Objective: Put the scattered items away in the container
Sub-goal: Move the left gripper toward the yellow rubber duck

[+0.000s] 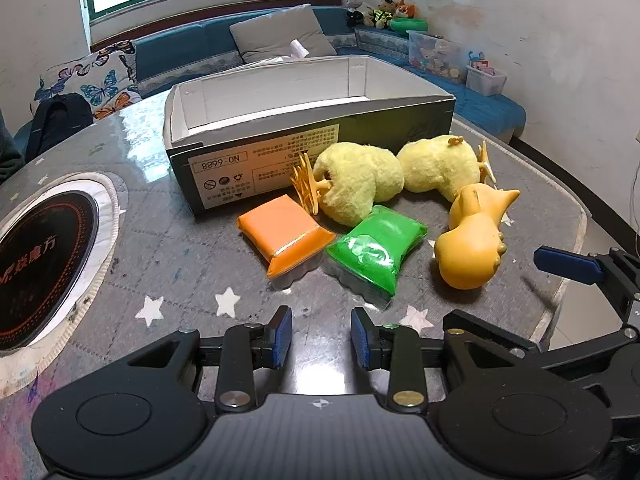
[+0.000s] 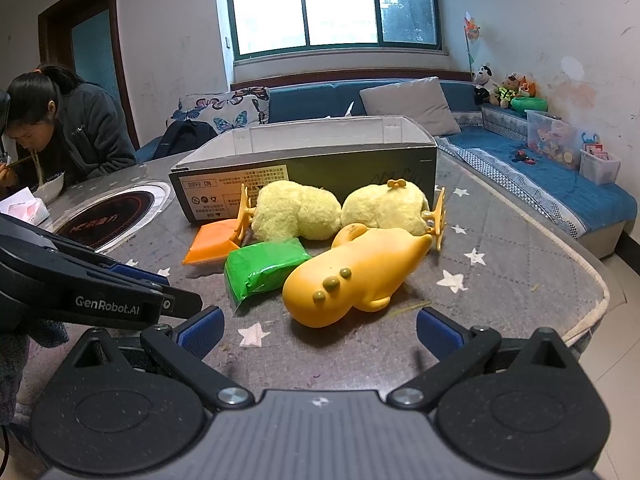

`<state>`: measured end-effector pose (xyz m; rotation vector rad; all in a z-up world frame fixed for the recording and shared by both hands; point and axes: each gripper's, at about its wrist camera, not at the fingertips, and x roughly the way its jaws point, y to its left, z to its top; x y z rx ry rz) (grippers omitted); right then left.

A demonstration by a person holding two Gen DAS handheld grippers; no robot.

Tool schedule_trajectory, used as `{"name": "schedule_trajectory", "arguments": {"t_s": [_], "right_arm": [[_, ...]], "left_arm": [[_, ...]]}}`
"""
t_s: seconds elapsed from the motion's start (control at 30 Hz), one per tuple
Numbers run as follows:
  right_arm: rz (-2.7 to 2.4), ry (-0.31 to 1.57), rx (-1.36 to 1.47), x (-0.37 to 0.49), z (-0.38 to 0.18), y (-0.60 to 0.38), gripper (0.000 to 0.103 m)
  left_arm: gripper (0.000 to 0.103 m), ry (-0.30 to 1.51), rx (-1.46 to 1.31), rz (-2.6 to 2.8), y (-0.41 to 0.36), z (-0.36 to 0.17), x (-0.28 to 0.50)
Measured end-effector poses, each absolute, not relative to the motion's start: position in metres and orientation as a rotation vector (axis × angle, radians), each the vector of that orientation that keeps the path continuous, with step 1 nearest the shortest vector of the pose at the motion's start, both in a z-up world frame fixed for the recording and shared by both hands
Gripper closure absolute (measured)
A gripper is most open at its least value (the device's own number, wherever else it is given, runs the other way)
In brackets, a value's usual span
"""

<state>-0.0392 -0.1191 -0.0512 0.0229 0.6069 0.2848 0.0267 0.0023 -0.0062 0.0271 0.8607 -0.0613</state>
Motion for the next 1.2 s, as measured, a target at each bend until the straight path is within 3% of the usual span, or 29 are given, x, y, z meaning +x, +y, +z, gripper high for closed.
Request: {"name": "schedule_trajectory", "arguments": {"t_s": [1.2], "right_arm": [[0.28,0.608,-0.003,-0.015,-0.054,-0.125,0.0]], "left_arm": [[0.068,0.85,0.029,-0.225,-0.008,0.011,0.054]]}}
